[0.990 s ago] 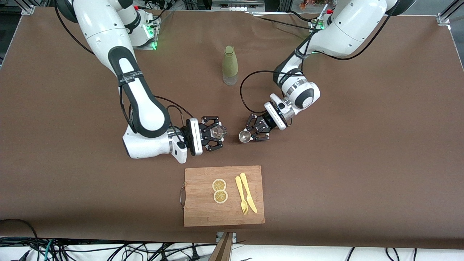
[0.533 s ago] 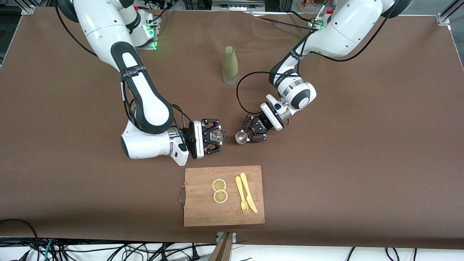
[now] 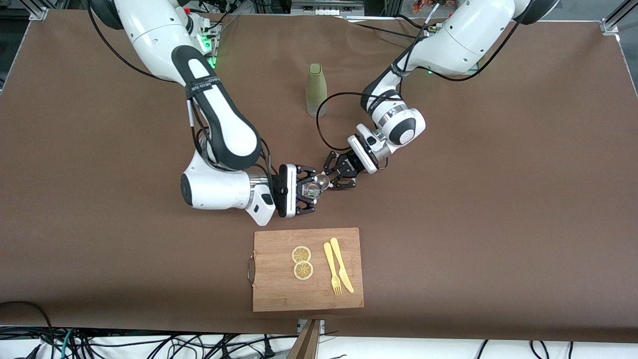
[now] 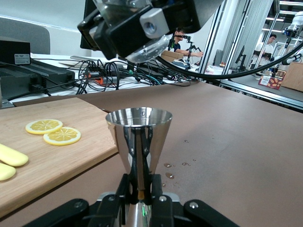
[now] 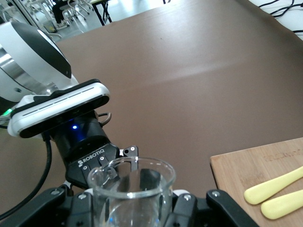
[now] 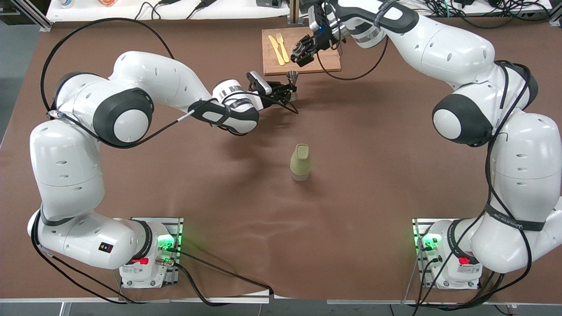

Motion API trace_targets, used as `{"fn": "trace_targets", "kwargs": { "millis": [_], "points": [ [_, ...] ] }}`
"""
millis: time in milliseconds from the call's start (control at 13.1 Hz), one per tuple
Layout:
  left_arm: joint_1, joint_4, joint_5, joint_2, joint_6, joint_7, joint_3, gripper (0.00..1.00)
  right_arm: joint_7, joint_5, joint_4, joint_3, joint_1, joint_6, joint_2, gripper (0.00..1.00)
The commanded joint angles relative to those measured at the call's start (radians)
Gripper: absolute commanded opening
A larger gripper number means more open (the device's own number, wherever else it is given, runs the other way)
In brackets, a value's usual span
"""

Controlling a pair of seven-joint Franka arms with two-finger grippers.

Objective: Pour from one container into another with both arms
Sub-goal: 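Tilt the glass with the right gripper to pour into the jigger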

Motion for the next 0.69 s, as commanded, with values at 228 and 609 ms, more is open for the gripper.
{"fn": "trace_targets", "kwargs": {
  "millis": [228, 609],
  "points": [
    [0.011, 0.021, -0.241, 0.028, 0.006, 0.439, -0.019, 0.0, 0.007, -0.126, -0.008, -0.008, 0.009, 0.013, -0.017, 0.09],
    [0.015, 0.021, -0.243, 0.028, 0.006, 0.438, -0.019, 0.0, 0.018, -0.214, -0.094, -0.008, 0.014, 0.018, -0.082, 0.09]
  ]
}}
